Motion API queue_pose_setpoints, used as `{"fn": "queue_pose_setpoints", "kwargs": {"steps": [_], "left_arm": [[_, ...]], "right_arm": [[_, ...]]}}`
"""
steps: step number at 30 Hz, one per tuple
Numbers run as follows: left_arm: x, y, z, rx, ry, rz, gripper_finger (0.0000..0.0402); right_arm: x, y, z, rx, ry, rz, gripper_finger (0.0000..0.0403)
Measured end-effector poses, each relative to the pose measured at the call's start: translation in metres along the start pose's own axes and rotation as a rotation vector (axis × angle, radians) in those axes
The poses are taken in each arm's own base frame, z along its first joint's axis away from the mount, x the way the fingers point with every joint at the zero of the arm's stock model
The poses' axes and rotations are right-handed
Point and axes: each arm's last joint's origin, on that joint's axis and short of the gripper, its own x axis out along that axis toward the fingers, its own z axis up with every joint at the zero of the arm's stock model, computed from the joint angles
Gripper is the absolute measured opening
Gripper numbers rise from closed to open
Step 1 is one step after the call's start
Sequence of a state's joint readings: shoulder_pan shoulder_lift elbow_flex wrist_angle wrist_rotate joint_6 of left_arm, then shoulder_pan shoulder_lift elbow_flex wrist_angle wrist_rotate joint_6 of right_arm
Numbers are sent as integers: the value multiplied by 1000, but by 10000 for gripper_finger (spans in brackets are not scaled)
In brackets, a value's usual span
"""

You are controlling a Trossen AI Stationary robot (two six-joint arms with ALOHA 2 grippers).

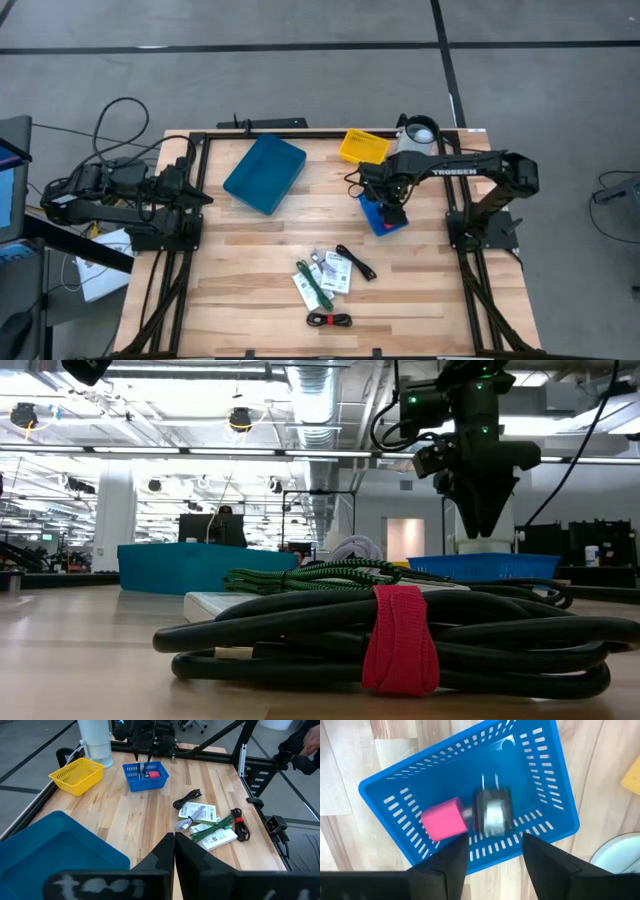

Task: Pick and place items into bin
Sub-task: Put the black charger adapter into the blue bin, then put the top black charger cable into the dark blue bin

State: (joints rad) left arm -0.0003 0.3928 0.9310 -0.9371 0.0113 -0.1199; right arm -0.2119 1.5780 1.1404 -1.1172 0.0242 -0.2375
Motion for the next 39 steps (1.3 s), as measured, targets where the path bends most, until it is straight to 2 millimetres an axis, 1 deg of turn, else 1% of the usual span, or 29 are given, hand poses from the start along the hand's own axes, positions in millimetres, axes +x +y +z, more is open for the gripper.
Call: {"fn": "queue_pose_setpoints", "kwargs": {"steps": [3, 11, 16, 24, 32, 39], "left_arm": [[0, 0, 0, 0, 0, 0, 0], [0, 0, 0, 0, 0, 0, 0], [0, 0, 0, 0, 0, 0, 0], [0, 0, 0, 0, 0, 0, 0], [0, 0, 0, 0, 0, 0, 0], [0, 0, 0, 0, 0, 0, 0]], "right_arm": [[0, 0, 0, 1, 3, 0, 177], [0, 0, 0, 1, 2, -2, 142], [0, 0, 0, 1, 0, -3, 128], [0, 2, 1, 20, 0, -2, 126], [0, 4, 1, 85, -2, -2, 127], [-1, 20, 5, 33, -10, -2, 124]]}}
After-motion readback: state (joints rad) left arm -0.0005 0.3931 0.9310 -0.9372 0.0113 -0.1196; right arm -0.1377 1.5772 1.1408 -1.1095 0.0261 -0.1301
